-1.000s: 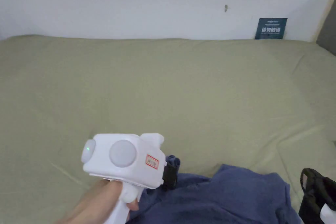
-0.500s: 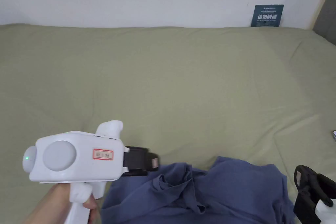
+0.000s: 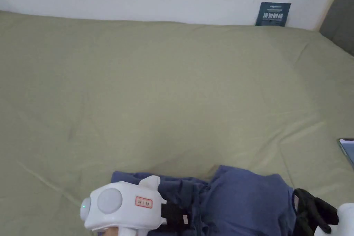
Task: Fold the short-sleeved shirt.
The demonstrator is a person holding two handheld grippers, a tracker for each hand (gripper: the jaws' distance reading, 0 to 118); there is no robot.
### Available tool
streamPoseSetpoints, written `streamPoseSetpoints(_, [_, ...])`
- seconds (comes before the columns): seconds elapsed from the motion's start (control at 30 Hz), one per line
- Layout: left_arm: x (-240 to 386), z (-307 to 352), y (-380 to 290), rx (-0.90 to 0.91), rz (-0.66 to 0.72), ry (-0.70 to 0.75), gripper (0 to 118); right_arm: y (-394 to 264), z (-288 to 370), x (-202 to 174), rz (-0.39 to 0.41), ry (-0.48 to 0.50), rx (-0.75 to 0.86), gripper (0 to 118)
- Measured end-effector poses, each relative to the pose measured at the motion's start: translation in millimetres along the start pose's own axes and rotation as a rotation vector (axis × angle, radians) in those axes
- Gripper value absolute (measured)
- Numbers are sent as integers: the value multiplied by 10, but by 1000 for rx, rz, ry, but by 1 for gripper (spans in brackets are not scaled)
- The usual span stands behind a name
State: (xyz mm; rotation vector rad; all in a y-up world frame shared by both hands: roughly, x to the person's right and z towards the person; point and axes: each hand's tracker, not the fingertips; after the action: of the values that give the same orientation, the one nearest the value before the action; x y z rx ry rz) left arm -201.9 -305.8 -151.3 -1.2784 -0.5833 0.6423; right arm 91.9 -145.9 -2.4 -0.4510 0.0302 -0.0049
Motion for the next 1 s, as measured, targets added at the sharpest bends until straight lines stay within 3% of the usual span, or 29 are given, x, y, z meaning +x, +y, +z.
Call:
streamPoseSetpoints(0.17, [155, 366, 59, 14, -27, 30, 0, 19, -19, 7, -9, -1, -13, 0])
streamPoseSetpoints(0.27, [312, 1017, 103, 140, -138, 2, 0, 81, 5, -28, -5, 0, 13, 0])
streamPoseSetpoints(0.33, [326, 1491, 82, 237, -157, 59, 0, 119, -5, -60, -2, 12, 25, 0])
streamPoseSetpoints(0.47, [-17, 2112, 43, 313, -105, 172, 0, 172, -11, -211, 9, 34, 40, 0])
streamPoseSetpoints(0.57, [-260, 2165, 56, 278, -69, 204, 0, 168, -21, -306, 15, 52, 33, 0])
streamPoseSetpoints(0.6, [-380, 2114, 98, 258, -69, 168, 14, 165, -16, -336, 19, 53, 33, 0])
streamPoseSetpoints(0.63, [-428, 2055, 105, 244, -52, 145, 45, 167, -12, -365, 23, 54, 31, 0])
streamPoseSetpoints(0.67, [-475, 1996, 105, 242, -46, 114, 90, 165, -7, -372, 27, 58, 31, 0])
streamPoseSetpoints(0.7, [-518, 1921, 118, 228, -48, 77, 118, 166, 0, -388, 30, 56, 32, 0])
streamPoseSetpoints(0.83, [-658, 1556, 186, 102, 19, -82, 118, 186, -14, -387, 37, 57, 31, 0])
streamPoseSetpoints(1.0, [-1075, 1244, 381, 85, 82, -172, 118, 206, -8, -375, 60, 55, 25, 0])
